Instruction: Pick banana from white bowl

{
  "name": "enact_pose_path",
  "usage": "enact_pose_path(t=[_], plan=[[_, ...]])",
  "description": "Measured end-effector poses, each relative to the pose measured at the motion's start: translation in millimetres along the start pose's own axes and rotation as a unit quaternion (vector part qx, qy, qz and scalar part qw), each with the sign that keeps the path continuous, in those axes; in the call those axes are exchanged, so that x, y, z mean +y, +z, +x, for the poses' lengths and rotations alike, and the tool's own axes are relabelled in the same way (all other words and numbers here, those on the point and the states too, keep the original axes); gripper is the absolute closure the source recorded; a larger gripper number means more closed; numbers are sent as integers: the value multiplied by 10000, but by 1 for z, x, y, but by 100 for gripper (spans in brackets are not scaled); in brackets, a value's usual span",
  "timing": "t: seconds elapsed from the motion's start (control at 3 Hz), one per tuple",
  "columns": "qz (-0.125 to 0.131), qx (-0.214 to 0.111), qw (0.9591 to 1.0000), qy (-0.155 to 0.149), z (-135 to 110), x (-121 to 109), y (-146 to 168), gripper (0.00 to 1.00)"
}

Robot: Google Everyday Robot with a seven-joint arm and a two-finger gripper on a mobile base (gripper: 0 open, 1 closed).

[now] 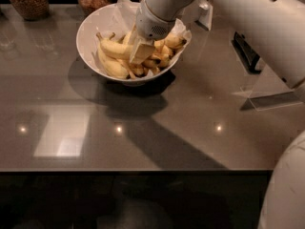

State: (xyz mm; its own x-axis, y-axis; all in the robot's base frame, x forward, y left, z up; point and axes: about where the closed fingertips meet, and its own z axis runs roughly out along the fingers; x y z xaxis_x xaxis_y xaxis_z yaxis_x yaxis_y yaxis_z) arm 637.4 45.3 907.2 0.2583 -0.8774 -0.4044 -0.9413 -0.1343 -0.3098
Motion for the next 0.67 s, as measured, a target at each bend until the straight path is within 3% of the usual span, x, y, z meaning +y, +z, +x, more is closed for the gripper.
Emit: enact_pose_path(t=[0.33, 0.67], plan=[[165, -23, 9999, 7, -1, -2, -14, 99], [288, -77, 9995, 35, 0, 0, -37, 100]])
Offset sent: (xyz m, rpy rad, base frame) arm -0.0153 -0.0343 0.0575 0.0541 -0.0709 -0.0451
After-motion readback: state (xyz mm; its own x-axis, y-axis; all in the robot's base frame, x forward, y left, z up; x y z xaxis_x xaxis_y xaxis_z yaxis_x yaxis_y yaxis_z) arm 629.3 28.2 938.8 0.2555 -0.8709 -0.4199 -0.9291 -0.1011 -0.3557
